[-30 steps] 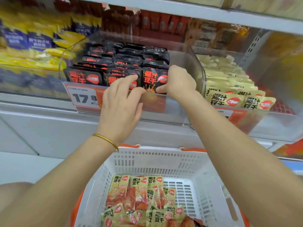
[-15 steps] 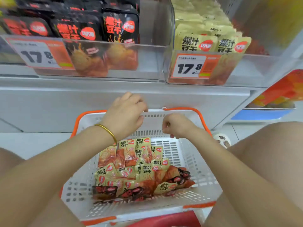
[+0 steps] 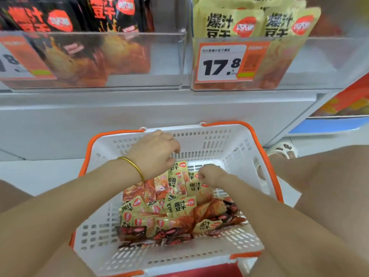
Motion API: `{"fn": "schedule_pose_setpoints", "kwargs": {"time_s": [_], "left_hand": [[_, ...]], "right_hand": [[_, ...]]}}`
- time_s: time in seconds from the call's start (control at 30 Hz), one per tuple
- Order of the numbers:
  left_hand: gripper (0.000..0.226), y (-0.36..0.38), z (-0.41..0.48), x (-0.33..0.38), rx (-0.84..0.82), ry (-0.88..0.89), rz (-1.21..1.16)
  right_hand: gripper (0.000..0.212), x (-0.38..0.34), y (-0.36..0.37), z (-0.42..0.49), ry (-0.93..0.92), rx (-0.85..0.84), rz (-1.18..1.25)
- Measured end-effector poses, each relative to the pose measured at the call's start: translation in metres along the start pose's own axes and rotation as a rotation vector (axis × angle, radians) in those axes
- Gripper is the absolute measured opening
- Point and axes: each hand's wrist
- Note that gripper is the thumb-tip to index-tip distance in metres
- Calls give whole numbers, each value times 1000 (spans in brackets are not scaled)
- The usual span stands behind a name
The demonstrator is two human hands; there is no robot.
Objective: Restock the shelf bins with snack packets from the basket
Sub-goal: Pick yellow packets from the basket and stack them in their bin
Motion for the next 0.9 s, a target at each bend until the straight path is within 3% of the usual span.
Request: {"fn": "schedule_pose_setpoints", "kwargs": {"time_s": [0.2,0.3,0.4,0.47,0.6,0.7,0.8,0.9], "left_hand": [[42,-15,24,27,-120,-5,-200],[25,-38,33,47,-104,22,-304],[11,-72,37,65,48,81,-323],[9,-96,35,77,154,114,-374],[10,-140,33,101,347,168,-544],[18,-167,38,111,600,151,-695],[33,-189,51,108,736,108,-486],[41,-200,70,104,652,79,-250]], "right_hand": [[15,-16,-113,-88,-184,226,47],[11,-20,-146,-136,-220,364,228],[3,-16,-162,-176,-207,567,594],[21,-11,-167,-199,-206,617,809],[26,-5,-188,-235,-252,686,839],[19,5,-227,-256,-247,936,856],[17,17,-273,-274,-168,1250,908],[16,40,-306,-266,-14,1347,795]]}}
Point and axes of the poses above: each hand's wrist, its own z-axis towards the middle knuckle, its own y-axis out of the palm, x = y × z, and after that the axes turned 7 degrees about -y, right-handed
